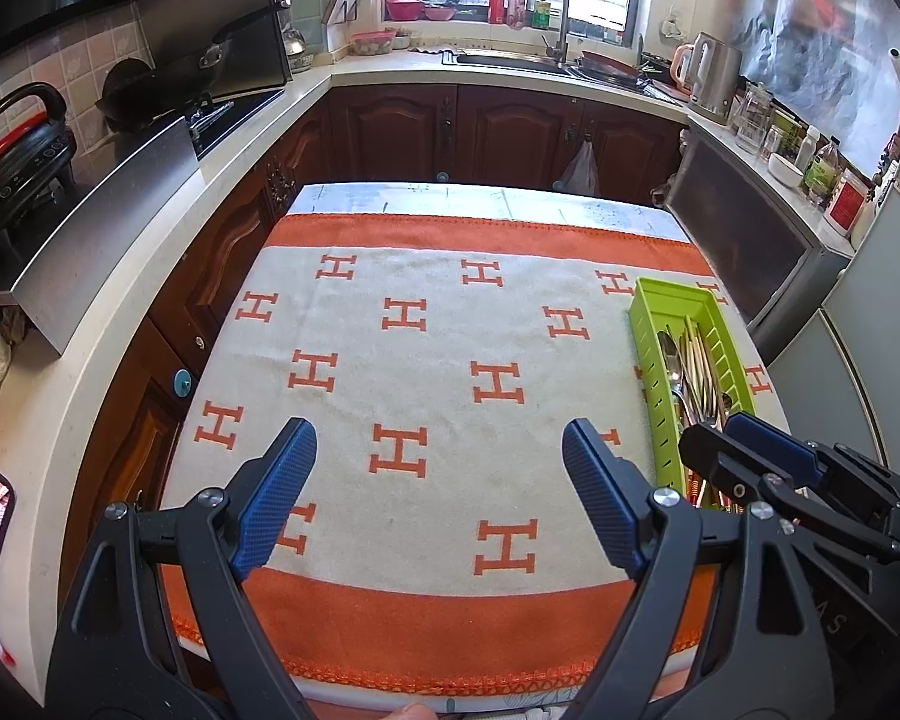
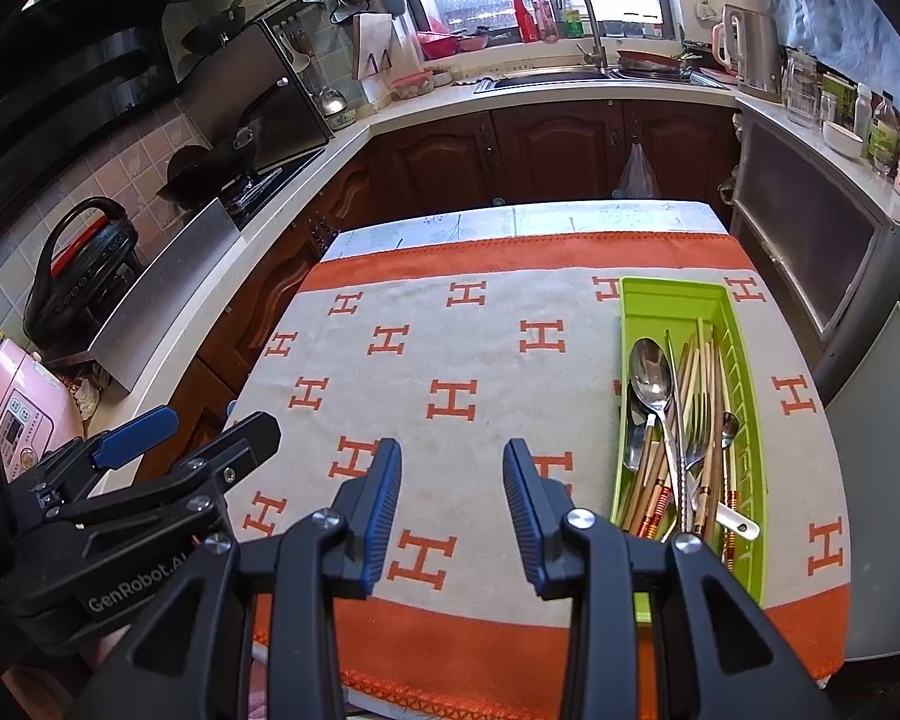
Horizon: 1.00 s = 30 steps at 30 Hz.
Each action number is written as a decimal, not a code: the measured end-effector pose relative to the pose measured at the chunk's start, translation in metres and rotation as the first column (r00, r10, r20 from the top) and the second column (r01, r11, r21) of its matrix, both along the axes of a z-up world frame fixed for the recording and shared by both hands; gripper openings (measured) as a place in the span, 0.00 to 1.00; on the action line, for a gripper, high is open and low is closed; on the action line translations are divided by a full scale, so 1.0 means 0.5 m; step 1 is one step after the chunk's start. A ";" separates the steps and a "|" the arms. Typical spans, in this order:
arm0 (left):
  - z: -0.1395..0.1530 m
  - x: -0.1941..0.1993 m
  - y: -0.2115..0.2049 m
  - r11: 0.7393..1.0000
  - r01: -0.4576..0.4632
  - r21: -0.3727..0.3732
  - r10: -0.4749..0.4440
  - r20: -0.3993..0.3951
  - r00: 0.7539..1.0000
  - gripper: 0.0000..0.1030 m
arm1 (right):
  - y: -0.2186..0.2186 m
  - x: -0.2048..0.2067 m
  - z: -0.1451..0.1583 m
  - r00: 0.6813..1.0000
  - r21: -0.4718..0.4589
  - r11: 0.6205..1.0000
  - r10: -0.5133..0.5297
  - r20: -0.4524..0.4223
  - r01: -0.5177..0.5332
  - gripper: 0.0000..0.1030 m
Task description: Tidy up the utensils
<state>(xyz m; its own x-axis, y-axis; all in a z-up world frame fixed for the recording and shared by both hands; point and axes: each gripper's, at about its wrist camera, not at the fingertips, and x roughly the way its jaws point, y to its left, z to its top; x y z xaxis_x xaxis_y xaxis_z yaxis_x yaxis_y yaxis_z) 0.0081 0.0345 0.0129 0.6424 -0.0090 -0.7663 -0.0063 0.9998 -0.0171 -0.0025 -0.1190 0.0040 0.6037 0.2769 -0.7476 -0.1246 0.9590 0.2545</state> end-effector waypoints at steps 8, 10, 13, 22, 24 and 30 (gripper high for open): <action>-0.001 0.000 0.000 1.000 0.000 -0.001 0.000 0.000 1.000 0.80 | 0.000 0.000 -0.002 1.000 0.001 1.000 0.000 -0.002 0.000 0.34; -0.001 0.000 0.001 1.000 0.000 -0.002 0.000 0.000 1.000 0.80 | 0.000 0.000 -0.001 1.000 0.001 1.000 0.000 -0.002 0.000 0.34; -0.002 0.001 0.001 1.000 0.000 -0.002 0.000 -0.002 1.000 0.80 | 0.001 -0.001 -0.003 1.000 0.000 1.000 0.001 -0.004 -0.001 0.34; -0.009 -0.002 0.004 1.000 -0.002 -0.002 0.002 -0.003 1.000 0.80 | 0.001 -0.002 -0.005 1.000 -0.001 1.000 0.000 -0.005 0.000 0.34; -0.009 -0.001 0.004 1.000 -0.002 -0.005 0.002 -0.004 1.000 0.80 | 0.002 -0.001 -0.005 1.000 -0.001 1.000 0.000 -0.006 0.000 0.34; -0.019 -0.005 0.011 1.000 -0.007 -0.020 0.007 -0.008 1.000 0.80 | 0.004 -0.004 -0.010 1.000 -0.004 1.000 -0.001 -0.010 0.001 0.34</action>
<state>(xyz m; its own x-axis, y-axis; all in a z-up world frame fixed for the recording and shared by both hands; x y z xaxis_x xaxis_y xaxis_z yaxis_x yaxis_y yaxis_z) 0.0055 0.0402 0.0035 0.6361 -0.0205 -0.7713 -0.0132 0.9992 -0.0374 -0.0045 -0.1172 -0.0012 0.5963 0.2732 -0.7549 -0.1216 0.9602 0.2514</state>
